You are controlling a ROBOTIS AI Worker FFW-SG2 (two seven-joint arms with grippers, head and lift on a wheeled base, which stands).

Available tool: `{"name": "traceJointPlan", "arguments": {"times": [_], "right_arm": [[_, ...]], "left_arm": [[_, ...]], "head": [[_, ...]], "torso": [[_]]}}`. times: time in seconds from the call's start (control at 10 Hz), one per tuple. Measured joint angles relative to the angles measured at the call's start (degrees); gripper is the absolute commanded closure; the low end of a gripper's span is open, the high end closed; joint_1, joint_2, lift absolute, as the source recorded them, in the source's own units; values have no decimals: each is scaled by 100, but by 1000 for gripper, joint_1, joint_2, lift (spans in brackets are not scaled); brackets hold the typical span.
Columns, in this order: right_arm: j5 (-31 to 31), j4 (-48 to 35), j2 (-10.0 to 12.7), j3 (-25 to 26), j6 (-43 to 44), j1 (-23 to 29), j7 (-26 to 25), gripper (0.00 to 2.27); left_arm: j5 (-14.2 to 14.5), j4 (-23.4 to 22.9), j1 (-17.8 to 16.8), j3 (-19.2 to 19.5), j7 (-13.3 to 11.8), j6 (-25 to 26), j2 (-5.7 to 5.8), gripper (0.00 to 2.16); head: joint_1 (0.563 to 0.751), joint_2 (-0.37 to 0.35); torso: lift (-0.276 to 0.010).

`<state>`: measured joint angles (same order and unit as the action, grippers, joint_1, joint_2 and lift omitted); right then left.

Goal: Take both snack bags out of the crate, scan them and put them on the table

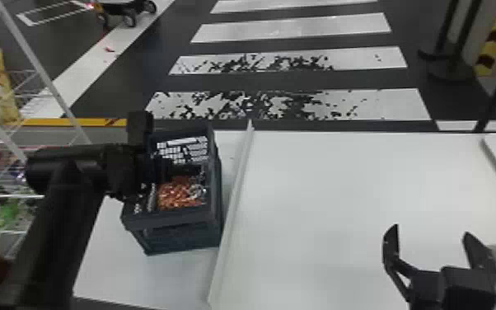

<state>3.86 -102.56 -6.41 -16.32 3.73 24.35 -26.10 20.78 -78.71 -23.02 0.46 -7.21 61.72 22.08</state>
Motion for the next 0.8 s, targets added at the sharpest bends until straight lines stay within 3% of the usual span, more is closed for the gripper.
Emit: {"name": "traceJointPlan", "arguments": {"times": [0.5,0.8], "right_arm": [[0,-10,-10,-29,-19,16,0,43],[0,-10,-12,-29,-88,0,0,43]], "left_arm": [[-257,586,-250,-218,-50,-263,-175,140],[-609,928,-346,-170,-151,-428,-349,140]], "head": [[695,186],[695,185]], "torso": [[-94],[-94]]}}
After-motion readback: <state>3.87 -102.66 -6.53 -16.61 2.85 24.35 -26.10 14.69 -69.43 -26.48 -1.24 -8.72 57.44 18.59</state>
